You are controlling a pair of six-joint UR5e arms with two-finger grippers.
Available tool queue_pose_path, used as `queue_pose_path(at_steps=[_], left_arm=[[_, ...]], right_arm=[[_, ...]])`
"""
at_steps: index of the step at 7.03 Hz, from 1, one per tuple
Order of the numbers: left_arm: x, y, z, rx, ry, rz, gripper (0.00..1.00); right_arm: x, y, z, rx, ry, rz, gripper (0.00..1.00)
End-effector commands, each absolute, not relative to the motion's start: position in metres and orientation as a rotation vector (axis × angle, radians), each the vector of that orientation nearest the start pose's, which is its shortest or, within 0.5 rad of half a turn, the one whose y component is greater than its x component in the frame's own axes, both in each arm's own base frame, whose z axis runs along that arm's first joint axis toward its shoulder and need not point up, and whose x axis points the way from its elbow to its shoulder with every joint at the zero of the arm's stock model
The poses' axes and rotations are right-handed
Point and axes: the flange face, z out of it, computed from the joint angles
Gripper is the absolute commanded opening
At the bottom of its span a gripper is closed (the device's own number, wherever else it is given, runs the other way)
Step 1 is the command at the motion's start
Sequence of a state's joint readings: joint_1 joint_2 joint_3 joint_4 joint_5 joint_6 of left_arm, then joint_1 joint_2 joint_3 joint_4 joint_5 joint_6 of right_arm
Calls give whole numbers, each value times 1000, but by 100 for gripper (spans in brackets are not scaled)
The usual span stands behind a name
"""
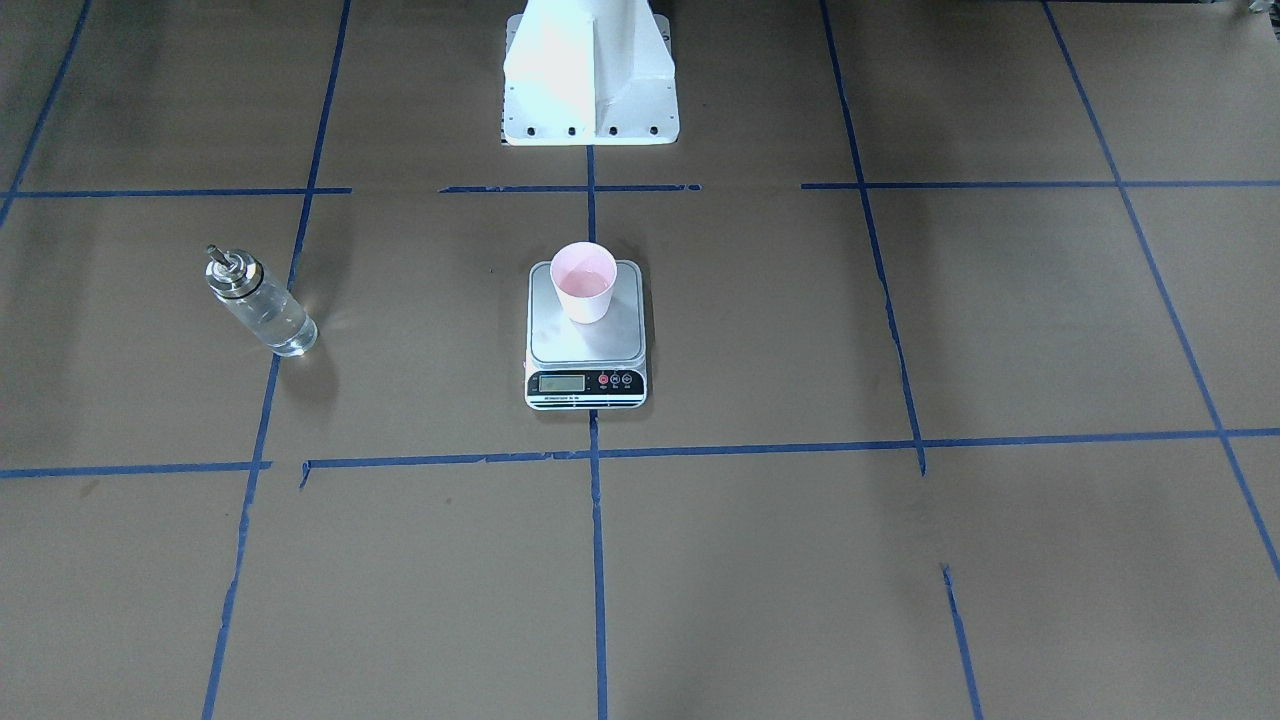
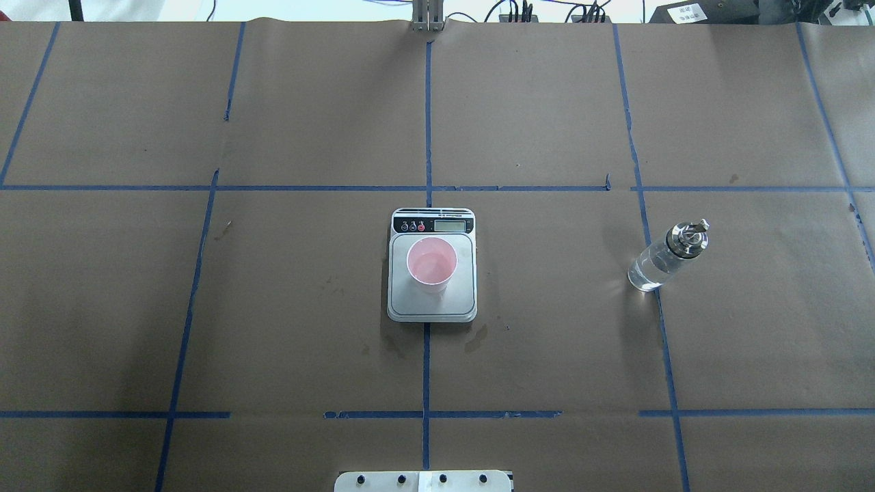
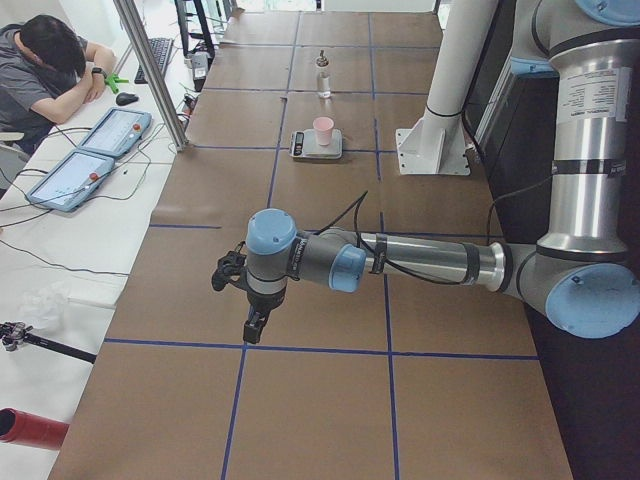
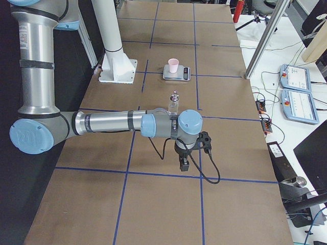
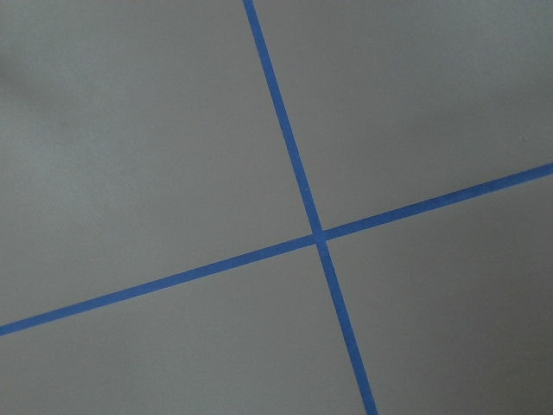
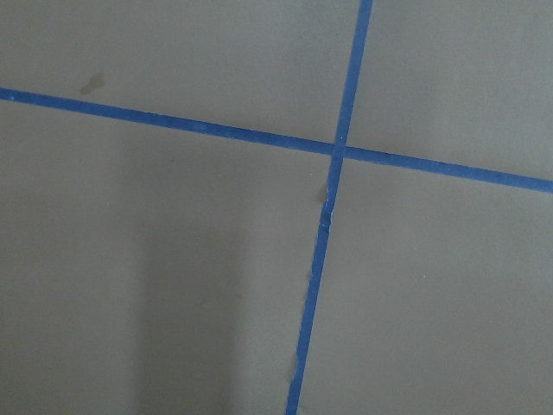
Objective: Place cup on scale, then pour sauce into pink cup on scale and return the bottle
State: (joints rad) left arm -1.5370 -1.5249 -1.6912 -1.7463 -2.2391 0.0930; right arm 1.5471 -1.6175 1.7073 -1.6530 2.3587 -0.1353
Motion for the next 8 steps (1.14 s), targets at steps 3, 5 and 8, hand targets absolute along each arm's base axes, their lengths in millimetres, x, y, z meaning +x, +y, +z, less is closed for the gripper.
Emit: queue_pose_path(at_steps=[3,5,8], left_arm=[[-55,-486,613,253,659,203,100],[-55,-485,616,246,660,201,100],[-55,-484,617,240,665,191,100]], right_arm=[[52,-466,634,80,-797,-29,100],[52,-465,642,54,-798,-19,100],[52,-464,648,48,-796,-18,100]])
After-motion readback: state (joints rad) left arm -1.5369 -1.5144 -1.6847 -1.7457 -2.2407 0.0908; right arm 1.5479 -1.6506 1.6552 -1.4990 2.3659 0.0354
